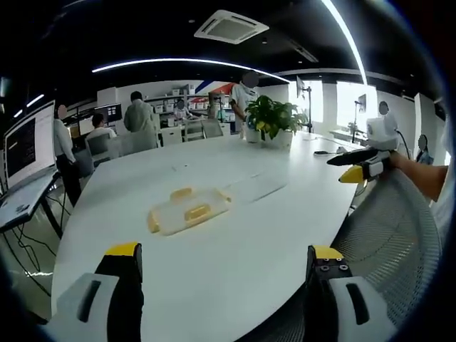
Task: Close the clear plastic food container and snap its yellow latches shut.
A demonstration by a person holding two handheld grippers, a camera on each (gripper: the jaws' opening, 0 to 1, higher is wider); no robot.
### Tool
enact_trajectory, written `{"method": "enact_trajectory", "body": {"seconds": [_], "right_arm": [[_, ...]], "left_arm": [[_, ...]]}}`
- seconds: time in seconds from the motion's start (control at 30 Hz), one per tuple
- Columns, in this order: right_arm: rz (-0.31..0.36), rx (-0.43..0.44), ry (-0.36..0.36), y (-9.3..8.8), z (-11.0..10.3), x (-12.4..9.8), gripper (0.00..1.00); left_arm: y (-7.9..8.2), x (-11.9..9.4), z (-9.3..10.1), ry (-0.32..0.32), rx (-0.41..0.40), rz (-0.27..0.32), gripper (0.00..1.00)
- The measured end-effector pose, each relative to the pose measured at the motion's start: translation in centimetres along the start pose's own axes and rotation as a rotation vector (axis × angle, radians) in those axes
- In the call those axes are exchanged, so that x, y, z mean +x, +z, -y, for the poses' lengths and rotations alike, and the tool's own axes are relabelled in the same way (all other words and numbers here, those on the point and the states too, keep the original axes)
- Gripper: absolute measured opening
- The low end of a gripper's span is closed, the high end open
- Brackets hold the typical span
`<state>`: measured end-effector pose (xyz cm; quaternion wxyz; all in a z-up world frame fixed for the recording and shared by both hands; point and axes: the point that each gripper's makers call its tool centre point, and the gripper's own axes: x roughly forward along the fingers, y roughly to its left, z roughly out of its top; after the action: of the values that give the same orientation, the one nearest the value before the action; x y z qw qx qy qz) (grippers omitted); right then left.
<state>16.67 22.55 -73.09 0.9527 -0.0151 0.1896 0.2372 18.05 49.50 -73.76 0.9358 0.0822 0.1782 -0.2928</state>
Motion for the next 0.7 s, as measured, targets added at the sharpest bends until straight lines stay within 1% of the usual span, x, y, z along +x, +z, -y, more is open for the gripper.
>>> {"method": "enact_trajectory", "body": {"seconds": [0.03, 0.07, 0.17, 0.23, 0.27, 0.37, 0.5, 0.7], "right_arm": [[0.023, 0.002, -0.001, 0.42, 0.06, 0.00, 0.76], [0.026, 0.008, 0.000, 0.50, 0.11, 0.03, 0.76], [0.004, 0.010, 0.007, 0.14, 0.12, 0.17, 0.76], [0.024, 0.011, -0.002, 0.41, 0.27, 0.04, 0.76], [0.035, 0.027, -0.001, 0.54, 0.34, -0.04, 0.76], [0.032, 0.028, -0.007, 0.47, 0.42, 0.00, 0.75], [0.021, 0.015, 0.010, 0.31, 0.14, 0.09, 0.74], [0.013, 0.011, 0.007, 0.16, 0.28, 0.14, 0.75]], "left_arm": [[0.02, -0.04, -0.03, 0.003, -0.002, 0.001, 0.92], [-0.09, -0.05, -0.07, 0.007, -0.006, -0.004, 0.92], [-0.33, 0.07, 0.24, 0.001, -0.003, -0.022, 0.92], [-0.51, 0.08, 0.52, -0.006, 0.015, -0.033, 0.92], [-0.61, 0.11, 0.54, -0.003, 0.029, -0.042, 0.92], [-0.77, 0.10, 0.58, -0.007, 0.024, -0.052, 0.92], [-0.62, 0.07, 0.63, -0.010, 0.018, -0.043, 0.92], [-0.50, 0.01, 0.41, 0.004, 0.015, -0.036, 0.92]]}}
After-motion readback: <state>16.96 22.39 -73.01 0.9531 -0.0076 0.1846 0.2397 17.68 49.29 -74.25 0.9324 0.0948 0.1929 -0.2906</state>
